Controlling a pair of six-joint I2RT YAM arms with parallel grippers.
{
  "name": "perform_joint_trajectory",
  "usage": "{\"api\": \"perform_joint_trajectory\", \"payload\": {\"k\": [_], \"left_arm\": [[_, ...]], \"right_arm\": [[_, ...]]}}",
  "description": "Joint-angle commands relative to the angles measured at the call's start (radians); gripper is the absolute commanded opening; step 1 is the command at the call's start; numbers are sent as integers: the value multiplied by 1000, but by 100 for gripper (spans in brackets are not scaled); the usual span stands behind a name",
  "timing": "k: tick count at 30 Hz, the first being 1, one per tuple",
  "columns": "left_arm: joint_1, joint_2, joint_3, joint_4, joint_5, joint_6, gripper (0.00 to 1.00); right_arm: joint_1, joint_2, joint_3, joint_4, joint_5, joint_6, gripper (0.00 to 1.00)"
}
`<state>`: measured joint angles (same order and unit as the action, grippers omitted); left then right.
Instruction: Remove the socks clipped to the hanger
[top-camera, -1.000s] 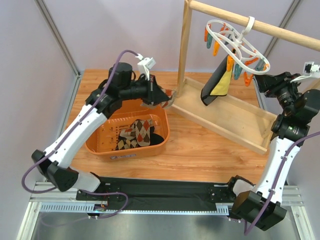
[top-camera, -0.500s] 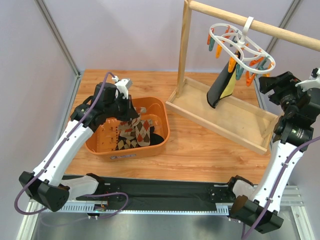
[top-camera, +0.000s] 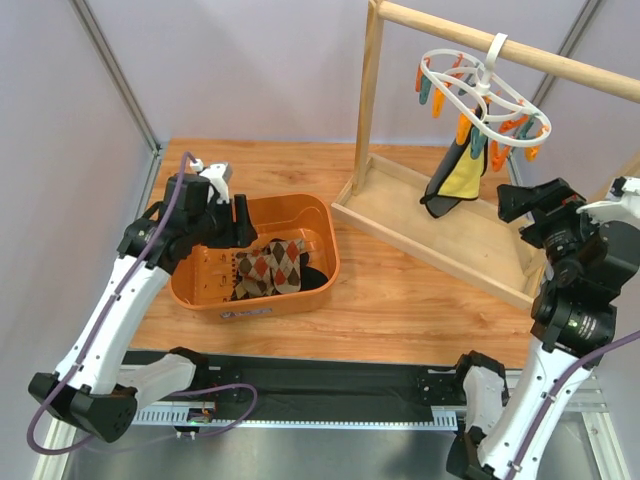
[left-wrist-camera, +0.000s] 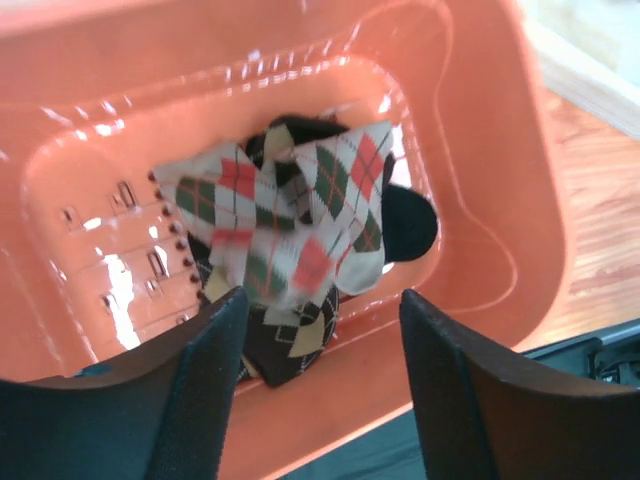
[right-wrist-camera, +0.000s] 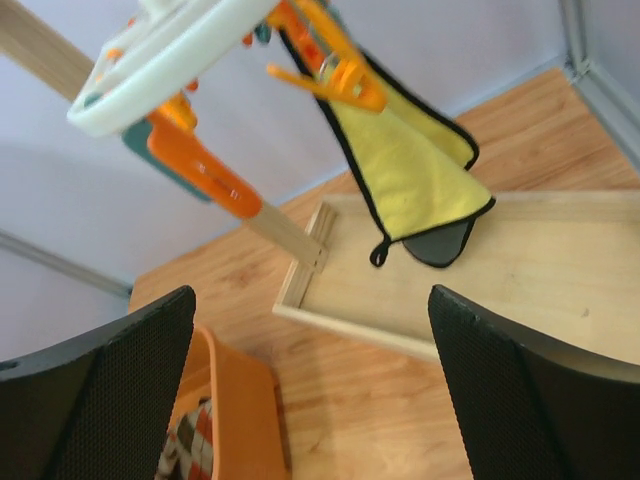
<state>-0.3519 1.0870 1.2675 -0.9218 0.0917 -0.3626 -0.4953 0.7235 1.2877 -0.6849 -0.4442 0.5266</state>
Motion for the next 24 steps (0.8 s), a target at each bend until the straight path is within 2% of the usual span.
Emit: {"api": "perform_joint_trajectory", "payload": {"k": [1, 2, 3, 7, 9, 10, 11, 14, 16, 21, 24], "left_arm": [[2, -48, 85, -16, 1, 36, 71], [2, -59, 89, -2, 31, 40, 74], [2, -71, 84, 14, 61, 48, 80], [2, -182, 15, 173, 228, 21, 92], [2, -212, -32, 225, 269, 1, 100], [4, -231, -45, 260, 304, -2, 100], [2, -236, -55, 271, 318, -4, 100], [2, -234, -57, 276, 348, 7, 100], [2, -239, -65, 276, 364, 17, 100], [2, -278, -140, 351, 420, 2, 100], [2, -285, -195, 370, 437, 5, 100]], "right_arm": [[96, 2, 59, -91, 8, 13, 100], [169, 4, 71, -116, 45, 10, 100], [205, 7, 84, -129, 67, 4, 100], [378, 40, 107, -168, 145, -13, 100], [528, 71, 99, -180, 238, -36, 100], [588, 83, 96, -180, 284, -45, 100], [713, 114, 93, -177, 386, -72, 100], [929, 213, 105, -174, 600, -121, 100], [980, 269, 130, -160, 645, -138, 100], [974, 384, 130, -38, 769, -198, 100], [879, 451, 185, -34, 773, -200, 100]]}}
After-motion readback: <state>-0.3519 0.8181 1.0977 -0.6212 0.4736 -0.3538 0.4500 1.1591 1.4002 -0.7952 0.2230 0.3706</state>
